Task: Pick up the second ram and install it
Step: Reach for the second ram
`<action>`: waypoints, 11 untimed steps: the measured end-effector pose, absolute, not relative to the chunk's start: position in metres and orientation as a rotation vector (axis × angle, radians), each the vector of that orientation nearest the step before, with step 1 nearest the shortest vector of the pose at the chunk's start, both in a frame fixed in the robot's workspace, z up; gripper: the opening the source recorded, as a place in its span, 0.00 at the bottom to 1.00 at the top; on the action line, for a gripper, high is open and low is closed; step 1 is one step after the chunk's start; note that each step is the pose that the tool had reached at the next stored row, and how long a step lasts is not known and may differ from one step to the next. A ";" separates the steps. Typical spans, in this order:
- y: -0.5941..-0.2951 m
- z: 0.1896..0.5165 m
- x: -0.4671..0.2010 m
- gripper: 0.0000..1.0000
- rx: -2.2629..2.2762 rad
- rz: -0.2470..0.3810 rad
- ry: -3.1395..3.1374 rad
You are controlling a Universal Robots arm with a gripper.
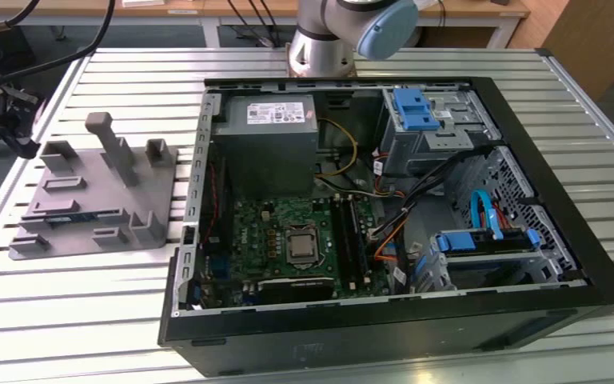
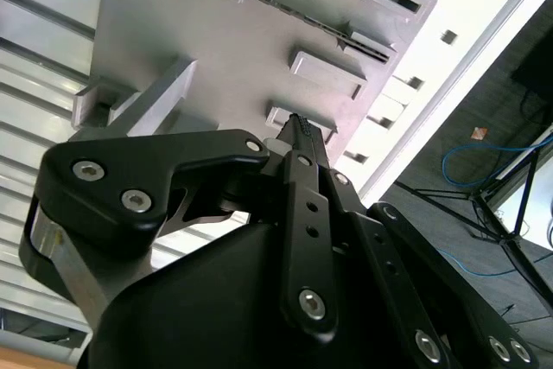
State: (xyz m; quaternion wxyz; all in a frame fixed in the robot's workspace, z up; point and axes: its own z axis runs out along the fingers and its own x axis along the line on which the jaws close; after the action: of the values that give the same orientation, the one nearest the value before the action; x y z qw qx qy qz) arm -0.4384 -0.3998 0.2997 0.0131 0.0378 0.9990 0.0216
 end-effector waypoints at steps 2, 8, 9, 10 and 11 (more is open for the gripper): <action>-0.400 0.299 -0.440 0.10 0.118 0.067 3.112; -0.400 0.296 -0.444 0.10 0.118 0.067 3.112; -0.400 0.295 -0.445 0.10 0.118 0.067 3.112; -0.400 0.295 -0.446 0.10 0.118 0.067 3.112; -0.400 0.294 -0.446 0.10 0.118 0.067 3.112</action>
State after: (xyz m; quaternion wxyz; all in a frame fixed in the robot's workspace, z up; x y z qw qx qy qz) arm -0.4464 -0.4004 0.2942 0.0131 0.0379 0.9990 0.0216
